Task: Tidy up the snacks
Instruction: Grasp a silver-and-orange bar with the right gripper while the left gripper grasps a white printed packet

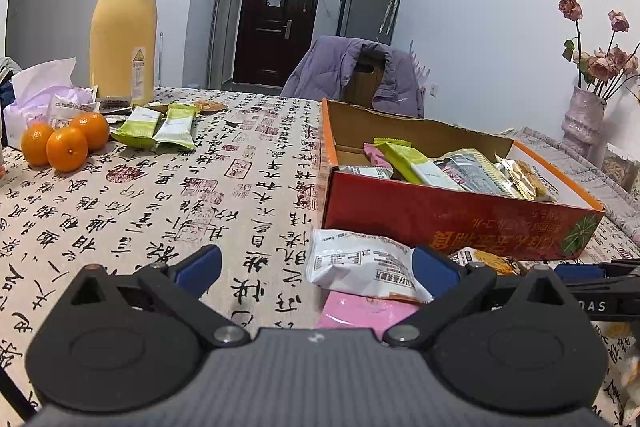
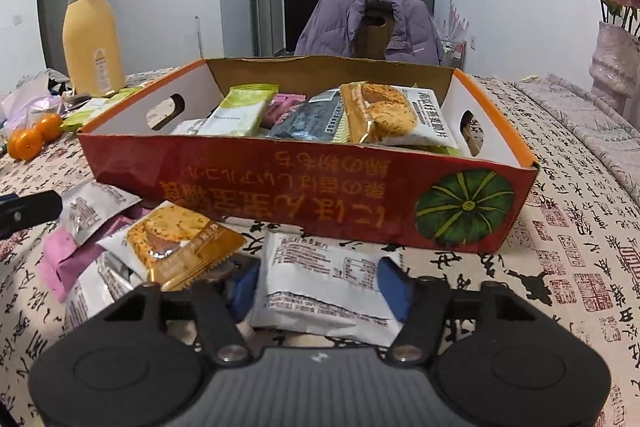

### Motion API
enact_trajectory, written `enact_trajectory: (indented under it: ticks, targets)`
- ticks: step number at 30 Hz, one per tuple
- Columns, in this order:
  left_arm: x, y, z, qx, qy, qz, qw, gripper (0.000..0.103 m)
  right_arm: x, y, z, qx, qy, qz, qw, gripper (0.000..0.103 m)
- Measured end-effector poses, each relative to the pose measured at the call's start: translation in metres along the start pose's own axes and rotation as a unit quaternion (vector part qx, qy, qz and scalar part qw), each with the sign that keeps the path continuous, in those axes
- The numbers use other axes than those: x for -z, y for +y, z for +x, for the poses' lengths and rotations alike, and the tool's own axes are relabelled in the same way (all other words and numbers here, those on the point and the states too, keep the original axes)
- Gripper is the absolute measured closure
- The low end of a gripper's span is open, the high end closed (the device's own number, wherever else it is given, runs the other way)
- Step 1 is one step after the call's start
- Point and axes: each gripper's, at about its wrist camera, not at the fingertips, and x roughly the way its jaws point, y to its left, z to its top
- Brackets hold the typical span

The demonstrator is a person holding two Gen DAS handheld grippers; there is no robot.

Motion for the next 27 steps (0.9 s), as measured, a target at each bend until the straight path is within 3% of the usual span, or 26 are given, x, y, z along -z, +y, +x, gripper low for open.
enact_trajectory:
  ticks: [8,11,17,27]
  targets:
    - [0.000,0.000,0.001,0.000,0.002,-0.001,1.0000,0.000,0.005,-0.009,-0.027,-0.012,-0.039,0.009,0.999,0.081]
    - [0.000,0.000,0.002,-0.001,0.003,-0.001,1.0000,0.000,0.002,-0.015,-0.040,-0.018,-0.062,0.018,0.998,0.088]
    - [0.001,0.000,0.002,-0.004,0.004,-0.002,1.0000,0.000,-0.008,-0.032,-0.058,-0.042,-0.088,0.061,0.993,0.091]
    - [0.000,0.001,0.001,-0.005,0.004,-0.003,1.0000,0.000,0.001,-0.064,-0.041,-0.029,-0.059,0.118,0.991,0.090]
